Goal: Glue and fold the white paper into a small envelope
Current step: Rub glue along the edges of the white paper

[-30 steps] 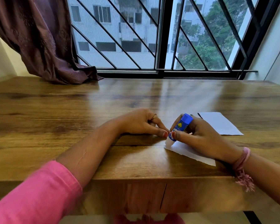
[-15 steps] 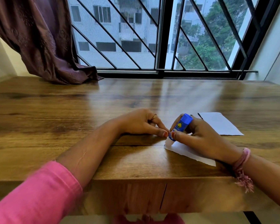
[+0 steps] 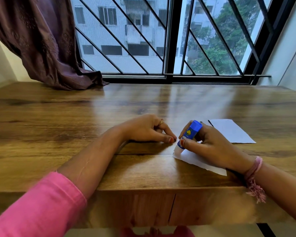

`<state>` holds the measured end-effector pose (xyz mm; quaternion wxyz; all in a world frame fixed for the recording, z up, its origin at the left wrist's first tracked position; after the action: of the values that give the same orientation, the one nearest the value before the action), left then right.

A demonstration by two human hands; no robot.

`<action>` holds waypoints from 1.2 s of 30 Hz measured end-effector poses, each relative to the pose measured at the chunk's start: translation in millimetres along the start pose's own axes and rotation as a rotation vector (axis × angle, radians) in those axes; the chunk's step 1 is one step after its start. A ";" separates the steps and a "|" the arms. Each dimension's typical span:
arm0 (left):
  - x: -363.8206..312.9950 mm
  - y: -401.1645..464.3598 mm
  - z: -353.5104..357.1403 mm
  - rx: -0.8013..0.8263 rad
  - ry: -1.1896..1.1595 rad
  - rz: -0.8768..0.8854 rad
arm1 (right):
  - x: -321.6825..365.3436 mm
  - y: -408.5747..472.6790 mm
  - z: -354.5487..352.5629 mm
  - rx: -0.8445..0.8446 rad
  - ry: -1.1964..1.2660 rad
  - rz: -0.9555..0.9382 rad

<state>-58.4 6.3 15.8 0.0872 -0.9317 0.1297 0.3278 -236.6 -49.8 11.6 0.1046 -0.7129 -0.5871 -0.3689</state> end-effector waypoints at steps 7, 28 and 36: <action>-1.4 -10.3 -9.9 -0.103 0.077 -0.044 | 1.2 -0.3 1.3 0.019 -0.001 -0.013; -91.4 -60.7 102.8 -0.477 0.689 -0.026 | -1.0 -0.6 -1.5 -0.021 0.030 0.031; -93.1 -54.3 115.0 -0.693 0.724 -0.109 | -5.4 0.4 -2.6 -0.029 0.113 0.056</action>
<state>-179.8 103.6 -9.5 -0.2609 -0.9653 -0.0137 0.0023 -237.4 -55.5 10.0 0.1376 -0.7086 -0.5547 -0.4138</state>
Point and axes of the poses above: each hand's wrist, its own y-axis towards the middle knuckle, its own z-axis out of the palm, x = y × z, the point moved 3 cm from there along y, towards the middle knuckle, and after that the axes turned 11 degrees about x, right-handed, at the moved point
